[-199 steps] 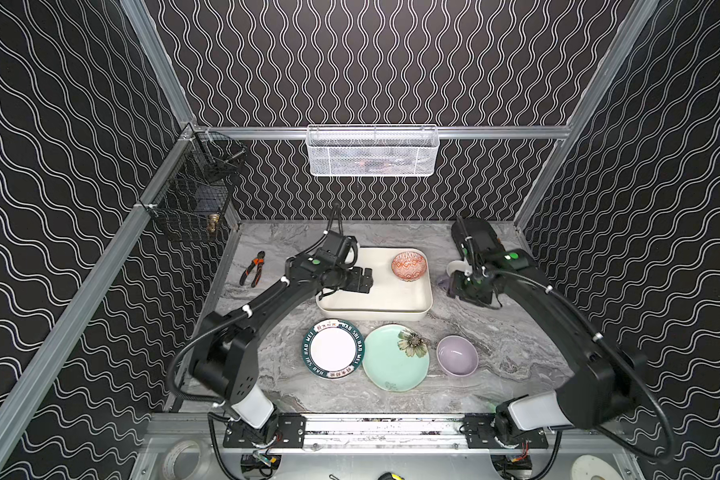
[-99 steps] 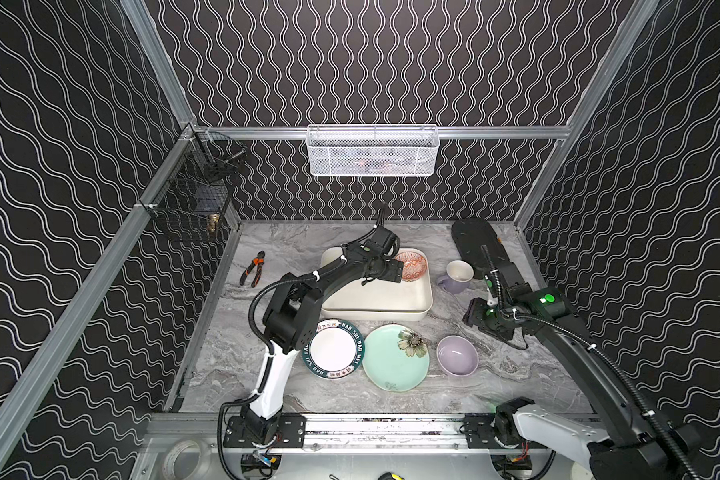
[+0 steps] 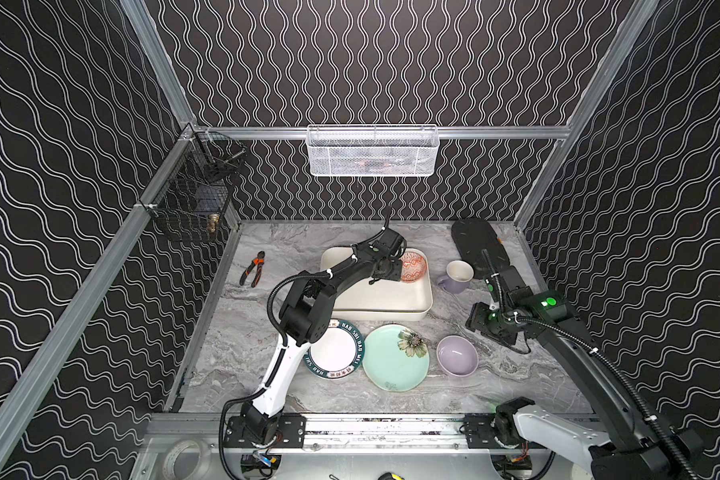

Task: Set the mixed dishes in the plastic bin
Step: 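Reach the left gripper to the binned bowl while the right nears the lilac bowl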

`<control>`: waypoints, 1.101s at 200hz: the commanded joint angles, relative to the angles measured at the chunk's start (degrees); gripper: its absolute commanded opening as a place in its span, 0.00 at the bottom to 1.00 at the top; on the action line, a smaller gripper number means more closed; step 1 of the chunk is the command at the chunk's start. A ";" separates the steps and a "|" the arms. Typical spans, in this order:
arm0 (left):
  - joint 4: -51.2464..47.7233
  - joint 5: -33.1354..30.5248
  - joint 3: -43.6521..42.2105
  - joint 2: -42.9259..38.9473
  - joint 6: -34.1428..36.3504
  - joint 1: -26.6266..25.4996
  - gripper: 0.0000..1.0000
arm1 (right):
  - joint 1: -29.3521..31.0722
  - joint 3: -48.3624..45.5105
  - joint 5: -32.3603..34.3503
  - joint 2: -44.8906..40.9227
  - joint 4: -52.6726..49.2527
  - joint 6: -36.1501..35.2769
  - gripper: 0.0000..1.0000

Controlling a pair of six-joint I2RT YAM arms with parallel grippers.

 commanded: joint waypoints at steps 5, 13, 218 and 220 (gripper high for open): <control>-0.59 -0.32 1.94 0.74 -1.72 -0.19 0.45 | 0.05 -0.41 1.36 -0.10 -1.26 -0.02 0.63; -0.85 -0.48 2.48 0.85 -1.80 -0.22 0.43 | 0.07 -0.42 1.53 -0.15 -1.34 -0.07 0.63; -2.55 -0.38 6.48 2.20 -0.70 -0.28 0.14 | 0.05 -2.97 1.43 0.35 -0.71 1.57 0.63; -2.53 -0.40 6.48 2.20 -0.72 -0.29 0.13 | 0.05 -2.98 1.46 0.37 -0.73 1.60 0.63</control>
